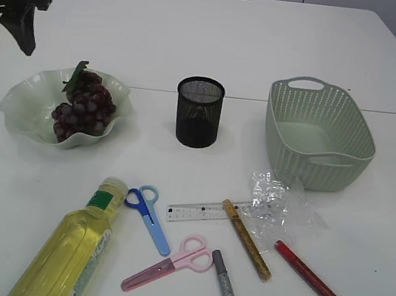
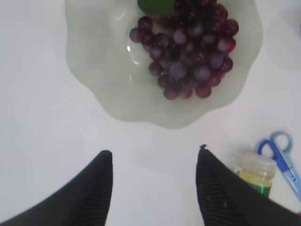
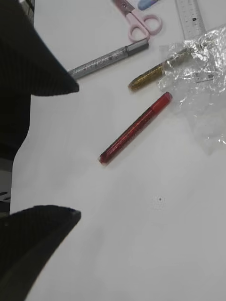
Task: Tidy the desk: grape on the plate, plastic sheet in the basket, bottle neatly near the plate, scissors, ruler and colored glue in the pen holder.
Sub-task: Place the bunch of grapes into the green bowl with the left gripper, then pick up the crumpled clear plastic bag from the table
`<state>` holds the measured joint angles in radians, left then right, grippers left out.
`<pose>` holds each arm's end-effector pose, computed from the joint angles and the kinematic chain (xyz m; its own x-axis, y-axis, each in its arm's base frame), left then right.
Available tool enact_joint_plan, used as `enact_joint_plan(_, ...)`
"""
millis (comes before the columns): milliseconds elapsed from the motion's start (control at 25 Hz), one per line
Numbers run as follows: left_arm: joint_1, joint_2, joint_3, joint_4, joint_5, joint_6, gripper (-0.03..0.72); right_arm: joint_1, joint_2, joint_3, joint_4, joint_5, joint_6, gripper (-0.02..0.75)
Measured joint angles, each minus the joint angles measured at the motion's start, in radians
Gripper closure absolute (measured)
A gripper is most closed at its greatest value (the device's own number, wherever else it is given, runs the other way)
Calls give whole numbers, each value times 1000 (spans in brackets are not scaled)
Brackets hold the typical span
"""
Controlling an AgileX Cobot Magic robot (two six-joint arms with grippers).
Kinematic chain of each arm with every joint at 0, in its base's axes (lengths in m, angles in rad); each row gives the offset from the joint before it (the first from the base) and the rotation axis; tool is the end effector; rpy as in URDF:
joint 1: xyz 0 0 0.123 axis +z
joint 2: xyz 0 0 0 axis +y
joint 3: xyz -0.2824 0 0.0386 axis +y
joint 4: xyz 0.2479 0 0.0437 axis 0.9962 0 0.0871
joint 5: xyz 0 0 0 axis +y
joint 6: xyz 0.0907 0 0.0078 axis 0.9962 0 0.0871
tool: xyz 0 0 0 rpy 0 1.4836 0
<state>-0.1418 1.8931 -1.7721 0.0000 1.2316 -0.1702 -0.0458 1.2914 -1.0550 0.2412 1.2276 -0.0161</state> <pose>0.4006 -0.0572 0.3052 -0.9545 -0.0348 -0.2963 -0.0206 0.9985 -0.0509 0.2290 0.0100 0.3026 -0.9762 0.1095 -0.1869 0.0642 0.9703 0.2332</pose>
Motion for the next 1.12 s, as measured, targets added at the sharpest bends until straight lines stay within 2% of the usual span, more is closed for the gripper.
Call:
enact_joint_plan(160,0,-125,134,-5,2,4,270,30,28,0,12,0,2,206)
enact_joint_plan(440,0,-319,282,-5,5,6,274,203,109,0,20,-53,16,206)
enact_joint_plan(600,0,-407,290,-5,7,6,275,253,165,-2,21,-118,16,206)
enact_joint_plan(760,0,-463,290,-5,9,6,280,257,213,-12,30,-168,24,206)
enact_joint_plan(920,0,-488,290,-17,12,6,281,263,275,-77,43,-210,40,206)
enact_joint_plan(1120,0,-518,290,-57,14,6,281,332,374,-191,33,-224,52,206)
